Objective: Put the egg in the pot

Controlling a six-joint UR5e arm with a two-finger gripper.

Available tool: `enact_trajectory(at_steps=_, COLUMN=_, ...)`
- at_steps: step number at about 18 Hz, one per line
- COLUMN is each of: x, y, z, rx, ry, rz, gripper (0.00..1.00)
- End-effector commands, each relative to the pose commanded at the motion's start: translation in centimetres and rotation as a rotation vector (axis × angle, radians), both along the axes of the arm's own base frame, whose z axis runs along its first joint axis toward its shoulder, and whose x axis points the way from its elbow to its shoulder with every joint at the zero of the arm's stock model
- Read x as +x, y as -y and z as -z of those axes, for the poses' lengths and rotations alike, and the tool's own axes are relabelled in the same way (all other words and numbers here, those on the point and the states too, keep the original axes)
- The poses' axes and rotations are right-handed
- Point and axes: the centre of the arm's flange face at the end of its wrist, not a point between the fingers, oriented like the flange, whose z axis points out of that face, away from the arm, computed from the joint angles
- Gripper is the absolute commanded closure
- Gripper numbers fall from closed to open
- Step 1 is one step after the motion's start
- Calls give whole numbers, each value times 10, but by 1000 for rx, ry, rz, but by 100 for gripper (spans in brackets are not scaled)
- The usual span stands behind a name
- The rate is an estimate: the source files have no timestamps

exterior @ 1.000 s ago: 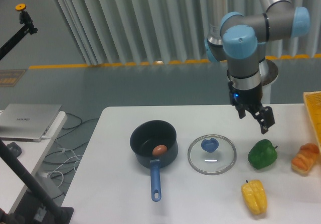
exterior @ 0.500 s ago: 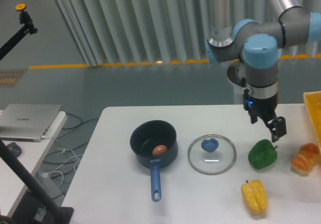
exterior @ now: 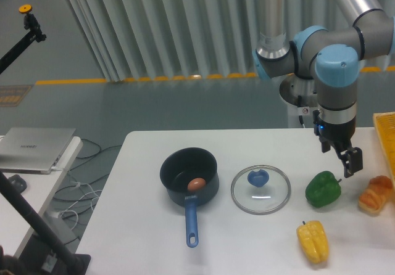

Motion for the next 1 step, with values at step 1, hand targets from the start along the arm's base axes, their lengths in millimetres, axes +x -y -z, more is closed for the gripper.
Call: enact_trajectory(at_steps=1, x=0, y=0, z=0, rx=-1, ry=-1, rz=0, gripper=0)
